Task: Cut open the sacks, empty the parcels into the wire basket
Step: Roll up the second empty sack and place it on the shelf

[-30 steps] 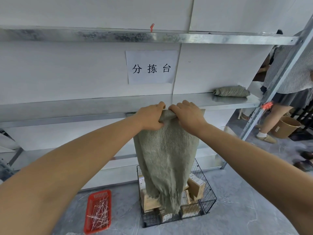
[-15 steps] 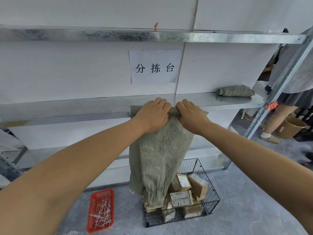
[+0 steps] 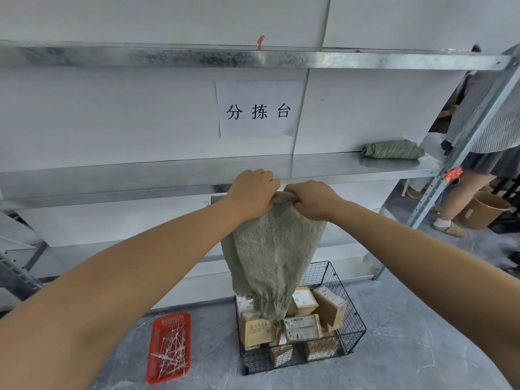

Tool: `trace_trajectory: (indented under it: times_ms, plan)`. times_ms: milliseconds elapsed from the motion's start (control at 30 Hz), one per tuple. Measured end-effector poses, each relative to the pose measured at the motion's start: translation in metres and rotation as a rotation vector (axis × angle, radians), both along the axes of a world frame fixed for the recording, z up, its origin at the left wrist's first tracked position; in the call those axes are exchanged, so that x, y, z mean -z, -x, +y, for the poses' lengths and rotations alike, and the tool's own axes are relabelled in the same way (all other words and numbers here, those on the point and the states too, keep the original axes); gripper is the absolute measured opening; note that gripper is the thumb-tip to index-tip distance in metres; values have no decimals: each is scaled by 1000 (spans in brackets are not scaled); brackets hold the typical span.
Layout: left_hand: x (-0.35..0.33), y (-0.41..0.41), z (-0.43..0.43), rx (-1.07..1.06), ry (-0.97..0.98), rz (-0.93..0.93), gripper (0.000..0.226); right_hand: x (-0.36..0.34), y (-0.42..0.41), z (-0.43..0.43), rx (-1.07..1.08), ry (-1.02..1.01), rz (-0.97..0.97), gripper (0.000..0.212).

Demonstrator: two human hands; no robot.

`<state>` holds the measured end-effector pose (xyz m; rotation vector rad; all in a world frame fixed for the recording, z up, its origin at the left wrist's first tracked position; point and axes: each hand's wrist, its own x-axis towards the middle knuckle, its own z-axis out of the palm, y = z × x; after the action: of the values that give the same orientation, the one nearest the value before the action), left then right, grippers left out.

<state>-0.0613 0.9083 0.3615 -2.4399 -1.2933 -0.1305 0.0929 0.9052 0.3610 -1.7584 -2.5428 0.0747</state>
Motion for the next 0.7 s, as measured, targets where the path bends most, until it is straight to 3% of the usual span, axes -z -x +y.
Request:
trace_trajectory:
  times_ms: [100, 200, 300, 433, 500, 567, 700]
  plan:
    - [-1, 4, 4, -54, 181, -133, 52, 4, 2, -3, 2, -192, 13, 26]
    - [-6, 3, 7, -131, 639, -312, 81, 8, -1, -3, -22, -316, -38, 32]
    - [-8, 3, 15, -145, 776, -296, 64, 14, -4, -1, -114, -449, -13, 31]
    - [-6, -1, 17, -77, 646, -268, 48, 23, -11, 2, -129, -469, -22, 25]
    - [-4, -3, 15, -78, 495, -259, 45, 21, -12, 2, -105, -348, -36, 52]
    - [-2, -3, 11, -97, 334, -189, 44, 13, -12, 1, -91, -196, -27, 64]
    - [2, -6, 4, -123, 113, -32, 23, 0, -10, 2, -46, 18, -15, 48]
